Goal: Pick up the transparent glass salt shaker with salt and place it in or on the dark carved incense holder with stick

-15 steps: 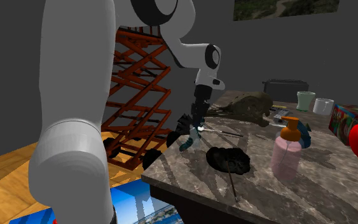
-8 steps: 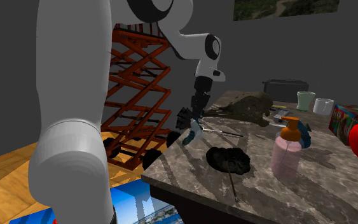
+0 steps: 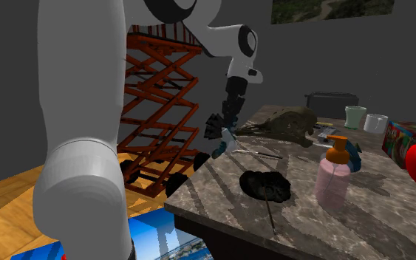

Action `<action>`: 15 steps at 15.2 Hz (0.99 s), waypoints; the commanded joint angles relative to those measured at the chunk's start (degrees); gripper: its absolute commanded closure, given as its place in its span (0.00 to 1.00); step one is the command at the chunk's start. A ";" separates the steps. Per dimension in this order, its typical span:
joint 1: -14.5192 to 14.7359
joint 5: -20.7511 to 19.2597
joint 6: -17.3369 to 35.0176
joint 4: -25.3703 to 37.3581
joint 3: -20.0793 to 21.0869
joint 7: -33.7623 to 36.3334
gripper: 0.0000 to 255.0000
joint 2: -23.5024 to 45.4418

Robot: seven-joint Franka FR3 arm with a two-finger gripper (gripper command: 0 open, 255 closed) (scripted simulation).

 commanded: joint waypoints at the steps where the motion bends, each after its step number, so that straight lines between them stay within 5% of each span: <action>1: 0.02 0.02 -1.06 0.98 0.02 -0.06 1.00 -0.07; 15: -10.04 -5.76 -5.20 3.64 -7.82 -18.79 1.00 -3.58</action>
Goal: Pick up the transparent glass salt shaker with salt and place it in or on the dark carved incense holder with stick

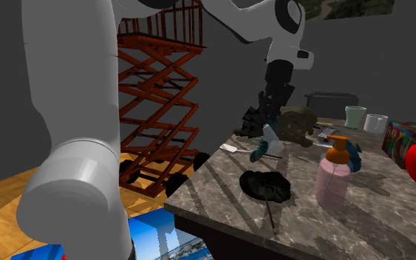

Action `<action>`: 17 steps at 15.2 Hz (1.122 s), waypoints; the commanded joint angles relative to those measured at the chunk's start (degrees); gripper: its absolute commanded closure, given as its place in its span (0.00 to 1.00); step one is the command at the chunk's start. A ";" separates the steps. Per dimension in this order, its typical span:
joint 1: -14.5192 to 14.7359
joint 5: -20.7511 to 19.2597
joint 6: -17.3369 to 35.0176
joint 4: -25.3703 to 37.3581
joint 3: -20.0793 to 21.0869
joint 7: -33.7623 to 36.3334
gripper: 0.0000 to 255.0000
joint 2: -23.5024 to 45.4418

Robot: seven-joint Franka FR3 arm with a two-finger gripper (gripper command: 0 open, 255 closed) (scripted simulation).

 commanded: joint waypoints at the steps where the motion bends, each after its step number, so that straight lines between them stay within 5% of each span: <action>1: -1.38 -1.09 -0.46 1.09 -1.17 -2.80 1.00 0.21; 17: -2.07 -1.60 10.37 -8.54 -1.72 -1.84 1.00 1.48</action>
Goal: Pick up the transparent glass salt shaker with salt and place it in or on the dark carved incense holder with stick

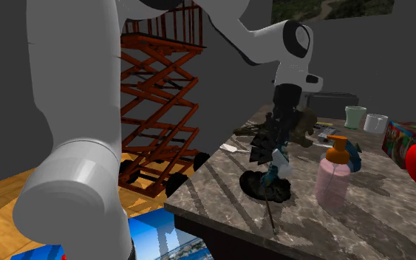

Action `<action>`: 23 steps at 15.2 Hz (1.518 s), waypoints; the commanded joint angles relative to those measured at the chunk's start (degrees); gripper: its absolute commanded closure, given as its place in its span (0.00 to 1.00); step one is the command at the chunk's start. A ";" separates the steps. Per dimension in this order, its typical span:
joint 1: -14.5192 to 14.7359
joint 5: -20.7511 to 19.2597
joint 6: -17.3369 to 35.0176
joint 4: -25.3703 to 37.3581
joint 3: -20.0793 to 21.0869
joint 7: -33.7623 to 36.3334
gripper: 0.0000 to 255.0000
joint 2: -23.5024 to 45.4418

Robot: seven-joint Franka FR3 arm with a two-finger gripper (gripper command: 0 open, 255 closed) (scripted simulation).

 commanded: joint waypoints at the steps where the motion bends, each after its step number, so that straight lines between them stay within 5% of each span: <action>1: -0.03 -0.12 1.46 -1.07 -0.04 0.26 1.00 0.38; 15: -0.05 -0.60 6.39 -4.61 -0.14 1.29 1.00 1.95; 16: -0.05 -0.60 6.38 -4.58 -0.14 1.29 0.00 1.97; 21: -0.05 -0.60 6.39 -4.61 -0.14 1.29 0.00 1.95; 23: 0.46 -0.56 2.47 0.15 0.14 1.28 0.00 2.88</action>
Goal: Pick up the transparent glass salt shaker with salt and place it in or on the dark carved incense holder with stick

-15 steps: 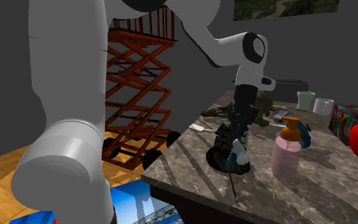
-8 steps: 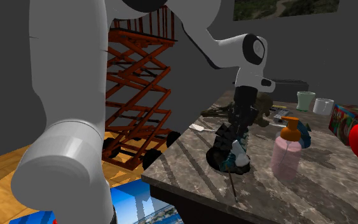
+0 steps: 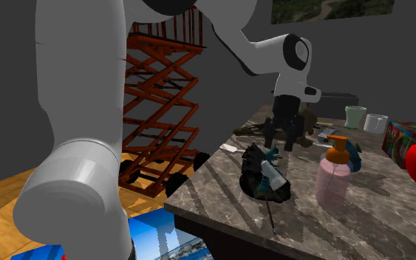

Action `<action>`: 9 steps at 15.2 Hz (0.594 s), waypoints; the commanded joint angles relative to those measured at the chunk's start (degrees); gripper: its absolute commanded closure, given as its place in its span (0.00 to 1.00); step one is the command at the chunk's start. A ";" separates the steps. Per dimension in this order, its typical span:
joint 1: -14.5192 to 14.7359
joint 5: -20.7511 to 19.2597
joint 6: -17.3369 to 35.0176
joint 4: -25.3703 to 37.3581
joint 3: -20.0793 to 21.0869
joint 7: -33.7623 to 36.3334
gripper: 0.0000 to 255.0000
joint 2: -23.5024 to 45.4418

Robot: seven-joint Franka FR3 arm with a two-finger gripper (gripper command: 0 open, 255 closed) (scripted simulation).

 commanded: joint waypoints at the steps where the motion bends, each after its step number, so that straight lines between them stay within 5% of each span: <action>1: 0.52 -0.08 -3.56 4.61 0.25 0.08 0.00 1.19; 9: 0.76 -0.14 -5.15 6.69 0.34 0.10 0.00 1.73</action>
